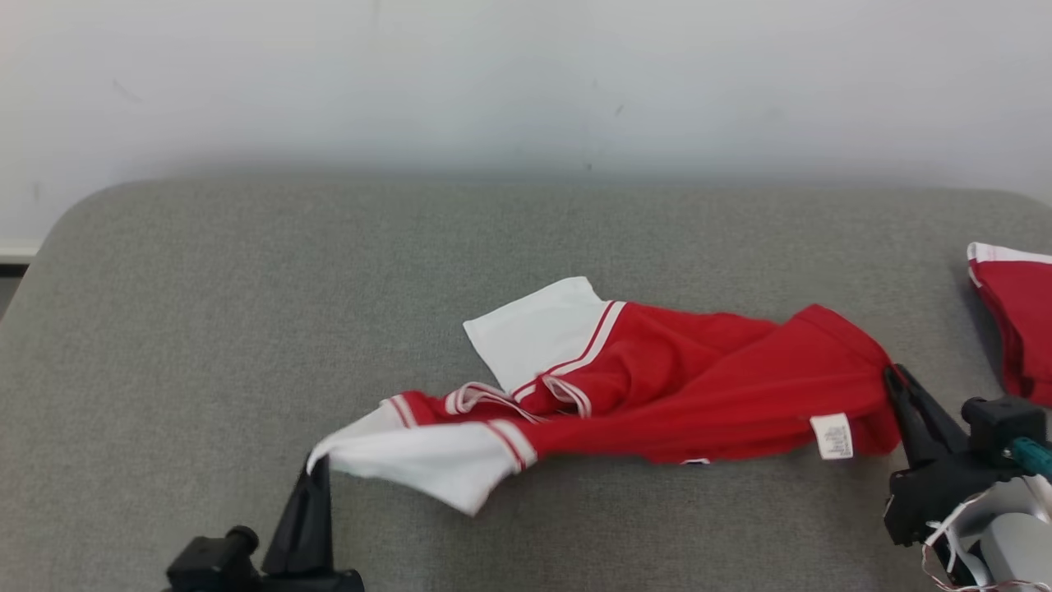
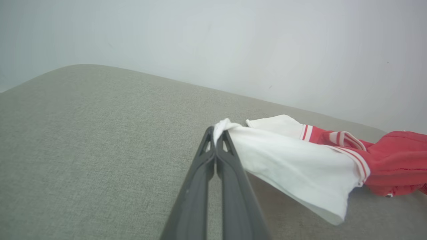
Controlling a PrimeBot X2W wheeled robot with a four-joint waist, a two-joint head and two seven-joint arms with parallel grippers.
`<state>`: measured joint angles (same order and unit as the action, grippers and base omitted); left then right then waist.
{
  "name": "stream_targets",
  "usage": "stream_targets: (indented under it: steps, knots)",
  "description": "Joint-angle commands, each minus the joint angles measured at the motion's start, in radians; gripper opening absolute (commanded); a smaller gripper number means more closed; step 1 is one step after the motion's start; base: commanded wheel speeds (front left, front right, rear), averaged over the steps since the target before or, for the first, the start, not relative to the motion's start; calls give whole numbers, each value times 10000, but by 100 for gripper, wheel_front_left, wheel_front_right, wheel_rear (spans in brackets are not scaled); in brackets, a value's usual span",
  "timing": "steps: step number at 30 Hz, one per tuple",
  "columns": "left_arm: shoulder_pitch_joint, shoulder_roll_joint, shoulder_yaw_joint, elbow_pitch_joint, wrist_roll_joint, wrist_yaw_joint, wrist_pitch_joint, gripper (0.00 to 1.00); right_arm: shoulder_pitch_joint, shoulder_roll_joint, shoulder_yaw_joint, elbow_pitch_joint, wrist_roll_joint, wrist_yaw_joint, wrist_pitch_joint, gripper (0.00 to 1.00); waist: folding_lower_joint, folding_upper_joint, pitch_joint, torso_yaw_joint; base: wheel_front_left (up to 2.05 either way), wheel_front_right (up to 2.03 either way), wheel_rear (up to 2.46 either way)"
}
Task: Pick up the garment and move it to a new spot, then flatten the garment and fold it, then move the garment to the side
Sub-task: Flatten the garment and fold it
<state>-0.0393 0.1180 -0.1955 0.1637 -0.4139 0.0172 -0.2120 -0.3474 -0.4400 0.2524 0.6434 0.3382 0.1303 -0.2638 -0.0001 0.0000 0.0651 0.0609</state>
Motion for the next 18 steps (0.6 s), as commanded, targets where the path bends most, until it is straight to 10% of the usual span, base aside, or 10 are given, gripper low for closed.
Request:
stream_targets:
  steps: [1,7,9,10,18]
  knots:
    - [86,80,117,-223,-9,16,-103,0,260,-100,-137,-214,-96,2,-3,0,1,0,-285,-202,0,0,0]
    - [336,266,379,-965,-187,105,7,0,1088,65,-363,-777,55,2,351,0,1,0,-576,-482,0,0,0]
    - [413,324,274,-936,-221,35,233,0,1381,212,-319,-664,241,2,577,40,1,0,-558,-515,0,0,0]
    - [448,329,228,-915,-222,48,305,0,1507,252,-289,-647,290,2,613,100,1,0,-542,-509,0,0,0]
    - [662,388,260,-780,-24,248,62,0,3010,328,-520,-1822,295,2,132,100,1,0,-267,-455,0,0,0]
